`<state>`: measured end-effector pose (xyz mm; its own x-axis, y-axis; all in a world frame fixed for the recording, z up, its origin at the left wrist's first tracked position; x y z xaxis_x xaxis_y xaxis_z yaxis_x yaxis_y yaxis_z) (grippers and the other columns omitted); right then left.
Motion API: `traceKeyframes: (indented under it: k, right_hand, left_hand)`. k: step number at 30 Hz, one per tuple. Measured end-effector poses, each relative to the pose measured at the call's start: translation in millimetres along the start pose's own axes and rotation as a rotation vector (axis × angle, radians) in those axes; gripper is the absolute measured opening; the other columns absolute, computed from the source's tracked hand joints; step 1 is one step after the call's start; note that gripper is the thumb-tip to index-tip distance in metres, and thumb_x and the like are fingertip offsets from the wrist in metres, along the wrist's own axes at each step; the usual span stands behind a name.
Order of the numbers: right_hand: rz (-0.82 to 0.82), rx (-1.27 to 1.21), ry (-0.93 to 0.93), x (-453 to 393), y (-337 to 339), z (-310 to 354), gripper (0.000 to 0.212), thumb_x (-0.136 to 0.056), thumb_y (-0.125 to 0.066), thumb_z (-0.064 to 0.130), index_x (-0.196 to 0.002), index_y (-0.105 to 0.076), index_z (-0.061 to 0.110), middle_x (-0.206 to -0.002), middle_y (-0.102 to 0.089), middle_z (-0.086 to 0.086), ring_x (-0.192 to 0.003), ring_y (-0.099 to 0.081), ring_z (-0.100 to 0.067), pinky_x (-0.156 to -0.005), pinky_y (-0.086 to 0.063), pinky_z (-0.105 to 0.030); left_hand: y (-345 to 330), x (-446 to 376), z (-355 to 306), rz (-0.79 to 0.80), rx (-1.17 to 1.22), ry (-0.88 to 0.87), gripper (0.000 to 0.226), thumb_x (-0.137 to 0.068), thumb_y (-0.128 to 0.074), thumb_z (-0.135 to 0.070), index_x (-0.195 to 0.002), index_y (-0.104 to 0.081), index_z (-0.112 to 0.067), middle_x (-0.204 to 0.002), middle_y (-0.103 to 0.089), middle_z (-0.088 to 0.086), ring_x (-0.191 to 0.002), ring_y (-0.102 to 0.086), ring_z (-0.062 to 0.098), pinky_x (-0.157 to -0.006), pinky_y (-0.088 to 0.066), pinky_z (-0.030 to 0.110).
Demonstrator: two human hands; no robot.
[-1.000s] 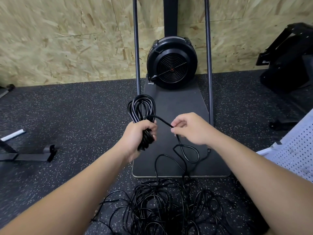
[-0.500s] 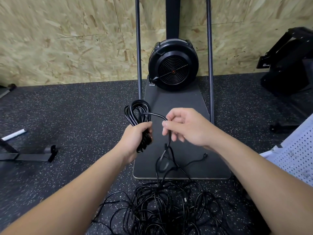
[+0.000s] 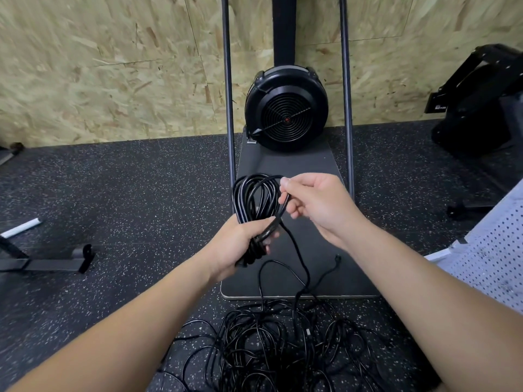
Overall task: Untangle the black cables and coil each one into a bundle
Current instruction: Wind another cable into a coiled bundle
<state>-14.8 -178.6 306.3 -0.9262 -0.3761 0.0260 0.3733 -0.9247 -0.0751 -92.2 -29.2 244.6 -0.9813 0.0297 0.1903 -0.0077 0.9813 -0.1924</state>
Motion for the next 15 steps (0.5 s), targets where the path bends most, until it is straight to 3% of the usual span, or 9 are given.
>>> traceKeyframes:
  k: [2, 6, 10, 12, 15]
  right_hand:
    - [-0.019, 0.016, 0.039, 1, -1, 3, 0.022, -0.103, -0.077, 0.015, -0.097, -0.077, -0.006, -0.084, -0.077, -0.018, -0.064, -0.067, -0.021, -0.057, -0.057, -0.030]
    - [-0.068, -0.020, 0.042, 1, 2, -1, 0.022, -0.096, -0.084, 0.010, -0.105, -0.072, -0.007, -0.075, -0.074, -0.021, -0.063, -0.070, -0.028, -0.058, -0.059, -0.030]
    - [0.002, -0.074, -0.028, -2, 2, -9, 0.017, -0.098, -0.081, 0.007, -0.109, -0.075, -0.004, -0.079, -0.073, -0.014, -0.072, -0.070, -0.019, -0.069, -0.060, -0.027]
    - [0.077, -0.088, -0.076, -3, -2, -16, 0.016, -0.102, -0.076, 0.006, -0.114, -0.077, -0.003, -0.089, -0.075, -0.016, -0.082, -0.071, -0.019, -0.078, -0.061, -0.027]
    - [0.152, -0.121, -0.137, -6, -6, -29, 0.024, -0.106, -0.071, 0.010, -0.127, -0.076, 0.000, -0.122, -0.078, -0.025, -0.102, -0.075, -0.020, -0.099, -0.062, -0.033]
  left_hand:
    - [3, -1, 0, 0.003, 0.008, 0.013, 0.034, -0.102, -0.074, -0.026, -0.120, -0.072, 0.003, -0.097, -0.064, 0.015, -0.071, -0.053, 0.015, -0.069, -0.047, 0.034]
    - [-6, 5, -5, 0.059, 0.033, 0.020, 0.022, -0.103, -0.073, -0.030, -0.112, -0.077, -0.010, -0.095, -0.067, 0.012, -0.074, -0.054, 0.018, -0.067, -0.045, 0.033]
    - [-10, 5, -2, 0.065, 0.051, 0.016, 0.033, -0.105, -0.071, -0.026, -0.115, -0.072, 0.005, -0.090, -0.060, 0.013, -0.069, -0.046, 0.016, -0.064, -0.044, 0.031]
    - [-6, 3, 1, 0.005, 0.076, 0.011, 0.028, -0.103, -0.073, -0.026, -0.109, -0.071, 0.001, -0.086, -0.058, 0.011, -0.069, -0.048, 0.017, -0.063, -0.047, 0.031]
    - [3, -1, 6, -0.084, 0.161, 0.022, 0.011, -0.105, -0.071, -0.021, -0.102, -0.073, -0.012, -0.082, -0.060, 0.007, -0.066, -0.051, 0.014, -0.062, -0.048, 0.028]
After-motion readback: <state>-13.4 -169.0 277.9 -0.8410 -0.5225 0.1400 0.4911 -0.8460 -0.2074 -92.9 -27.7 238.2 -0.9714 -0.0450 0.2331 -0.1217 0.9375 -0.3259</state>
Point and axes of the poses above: each hand's wrist, its own x-axis away from the middle knuckle, its own y-axis out of the back of the hand, z = x × y, the point moved 9 cm from there along -x, towards the middle knuckle
